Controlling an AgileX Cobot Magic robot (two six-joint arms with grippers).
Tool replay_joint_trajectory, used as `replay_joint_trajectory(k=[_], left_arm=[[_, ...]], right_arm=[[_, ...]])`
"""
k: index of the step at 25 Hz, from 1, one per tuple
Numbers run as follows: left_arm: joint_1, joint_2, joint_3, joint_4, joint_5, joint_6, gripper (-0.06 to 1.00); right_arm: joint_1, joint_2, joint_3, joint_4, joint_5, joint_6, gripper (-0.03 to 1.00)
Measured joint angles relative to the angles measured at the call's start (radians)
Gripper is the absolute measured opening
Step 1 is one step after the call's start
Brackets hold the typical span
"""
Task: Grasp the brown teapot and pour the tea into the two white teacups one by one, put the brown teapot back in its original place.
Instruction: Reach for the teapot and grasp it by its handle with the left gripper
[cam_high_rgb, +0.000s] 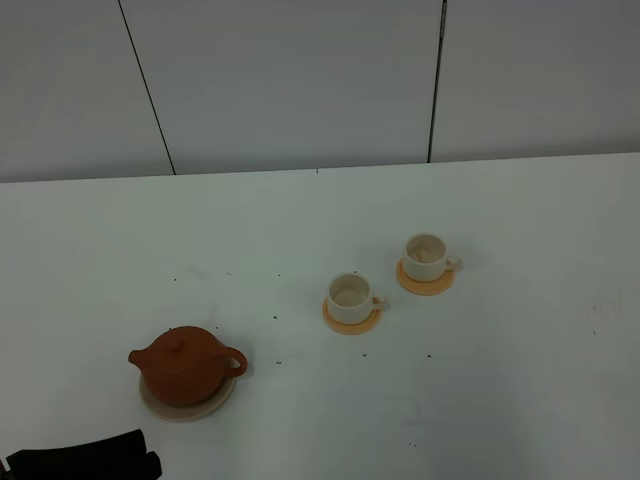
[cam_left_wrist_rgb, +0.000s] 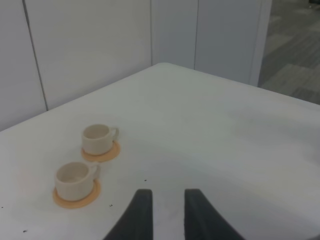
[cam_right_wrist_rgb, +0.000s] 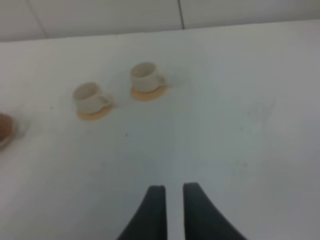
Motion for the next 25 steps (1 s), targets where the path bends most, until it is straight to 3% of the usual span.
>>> replay_joint_trajectory(k=[6,11,25], left_arm=[[0.0,0.0,0.0,0.0,0.0,0.001,0.23],[0.0,0.0,0.0,0.0,-0.004,0.001,0.23],[0.0,0.0,0.0,0.0,-0.006,0.001,0.23]], right_arm=[[0.0,0.0,0.017,0.08,0.108,-0.079,0.09],[0.0,0.0,0.022,0.129,0.112,-0.159,0.09],[0.0,0.0,0.025,0.14,0.112,-0.168,0.1]])
